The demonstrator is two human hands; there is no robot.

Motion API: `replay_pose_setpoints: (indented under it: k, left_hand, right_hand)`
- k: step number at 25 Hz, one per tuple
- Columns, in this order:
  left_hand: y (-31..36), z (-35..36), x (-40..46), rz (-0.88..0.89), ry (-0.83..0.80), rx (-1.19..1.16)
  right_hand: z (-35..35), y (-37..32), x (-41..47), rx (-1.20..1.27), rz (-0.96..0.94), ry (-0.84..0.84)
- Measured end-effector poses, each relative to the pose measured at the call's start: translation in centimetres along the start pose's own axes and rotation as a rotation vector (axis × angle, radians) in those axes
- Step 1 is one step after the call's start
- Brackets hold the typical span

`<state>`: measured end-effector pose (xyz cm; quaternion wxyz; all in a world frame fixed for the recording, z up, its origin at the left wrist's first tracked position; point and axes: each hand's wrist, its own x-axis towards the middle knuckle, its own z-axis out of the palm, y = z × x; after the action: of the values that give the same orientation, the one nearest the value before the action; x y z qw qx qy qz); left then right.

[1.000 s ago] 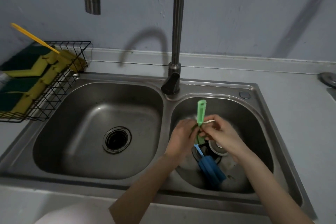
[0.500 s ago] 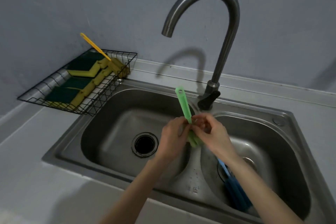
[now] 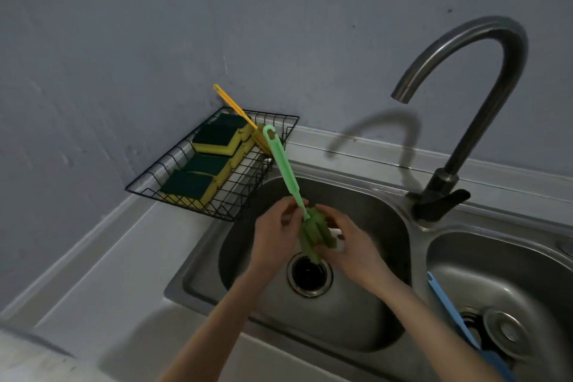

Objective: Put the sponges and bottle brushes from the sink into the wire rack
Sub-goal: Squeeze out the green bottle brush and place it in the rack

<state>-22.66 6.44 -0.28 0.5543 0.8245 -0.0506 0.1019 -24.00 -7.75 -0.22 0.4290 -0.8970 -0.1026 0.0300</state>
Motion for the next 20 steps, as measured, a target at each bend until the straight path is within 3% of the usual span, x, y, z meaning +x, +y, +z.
replay_pose_setpoints:
  k: [7,16,20]
  left_hand:
    - [-1.5,-7.7,5.5,0.133,-0.023,0.112]
    - [-1.2,-14.1,14.6,0.205,0.074,0.167]
    - [-2.7,-14.2,18.7,0.099,0.118,0.144]
  right_hand:
    - [4.5,-3.6,6.1,-0.018,-0.02,0.108]
    - [6.0,-9.8,15.3,-0.023,-0.077,0.245]
    - [5.8,-10.4,20.5,-0.222,-0.053,0.227]
